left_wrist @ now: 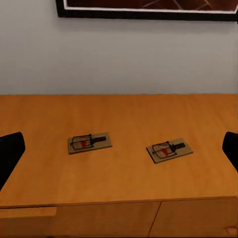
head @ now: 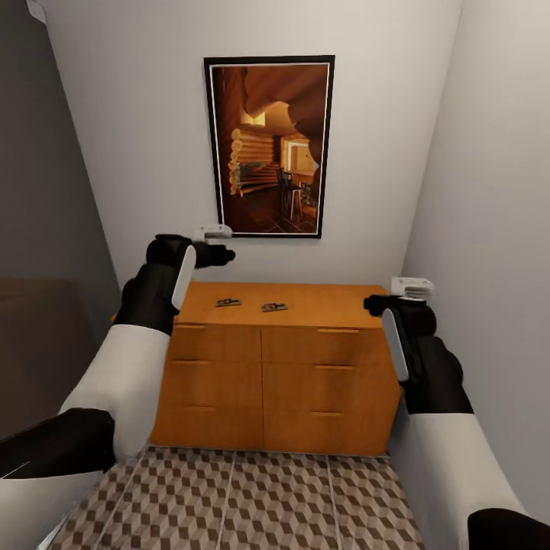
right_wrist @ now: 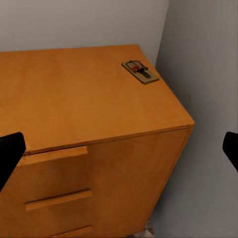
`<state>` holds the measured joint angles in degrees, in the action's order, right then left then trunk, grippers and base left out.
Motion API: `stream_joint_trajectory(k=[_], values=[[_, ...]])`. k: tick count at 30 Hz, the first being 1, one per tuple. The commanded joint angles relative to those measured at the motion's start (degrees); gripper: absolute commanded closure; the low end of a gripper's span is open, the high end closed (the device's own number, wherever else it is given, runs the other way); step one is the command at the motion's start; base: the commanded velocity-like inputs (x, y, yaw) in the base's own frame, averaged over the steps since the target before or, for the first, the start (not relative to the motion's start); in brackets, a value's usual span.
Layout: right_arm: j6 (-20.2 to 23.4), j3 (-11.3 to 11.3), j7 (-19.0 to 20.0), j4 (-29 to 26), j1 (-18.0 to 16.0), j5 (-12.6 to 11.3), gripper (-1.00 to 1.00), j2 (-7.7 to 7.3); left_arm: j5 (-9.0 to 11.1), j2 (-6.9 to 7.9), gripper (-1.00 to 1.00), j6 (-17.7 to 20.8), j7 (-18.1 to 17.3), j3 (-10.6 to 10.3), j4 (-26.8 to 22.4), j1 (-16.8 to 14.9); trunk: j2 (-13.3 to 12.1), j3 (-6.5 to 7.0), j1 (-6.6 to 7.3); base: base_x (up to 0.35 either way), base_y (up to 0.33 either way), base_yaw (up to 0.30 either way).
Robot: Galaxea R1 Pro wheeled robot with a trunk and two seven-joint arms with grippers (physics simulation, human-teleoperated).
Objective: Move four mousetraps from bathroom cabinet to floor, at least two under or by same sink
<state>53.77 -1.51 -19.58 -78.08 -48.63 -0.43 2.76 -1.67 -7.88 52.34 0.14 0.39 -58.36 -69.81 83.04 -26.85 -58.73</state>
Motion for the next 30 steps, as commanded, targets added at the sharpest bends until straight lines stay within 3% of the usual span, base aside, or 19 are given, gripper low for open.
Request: stream_joint_trajectory(k=[1, 9, 16, 30], values=[[1.0, 0.0, -0.6, 1.0, -1.6, -0.1, -1.0, 0.52, -0.1, 0.03, -1.0, 0.7, 0.0, 0.1, 0.7, -0.7, 0.0, -0.07, 0.0, 0.0, 0.0, 0.0], [6.2, 0.0, -2.0, 13.0, -14.3, -0.2, -1.0, 2.76, -0.5, 0.15, -1.0, 3.7, -0.2, 0.1, 3.2, -2.8, 0.0, -0.07, 0.0, 0.0, 0.0, 0.0], [6.2, -0.1, -2.0, 20.1, -20.8, -0.5, -1.0, 3.03, -0.7, 0.0, -1.0, 5.2, 0.1, 0.2, 3.5, -3.1, 0.0, -0.07, 0.0, 0.0, 0.0, 0.0], [6.2, 0.0, -1.9, 23.8, -24.0, 0.0, -1.0, 3.35, -0.8, -0.27, -1.0, 5.2, 0.4, 0.1, 2.9, -3.2, 0.0, -0.07, 0.0, 0.07, 0.0, 0.0]])
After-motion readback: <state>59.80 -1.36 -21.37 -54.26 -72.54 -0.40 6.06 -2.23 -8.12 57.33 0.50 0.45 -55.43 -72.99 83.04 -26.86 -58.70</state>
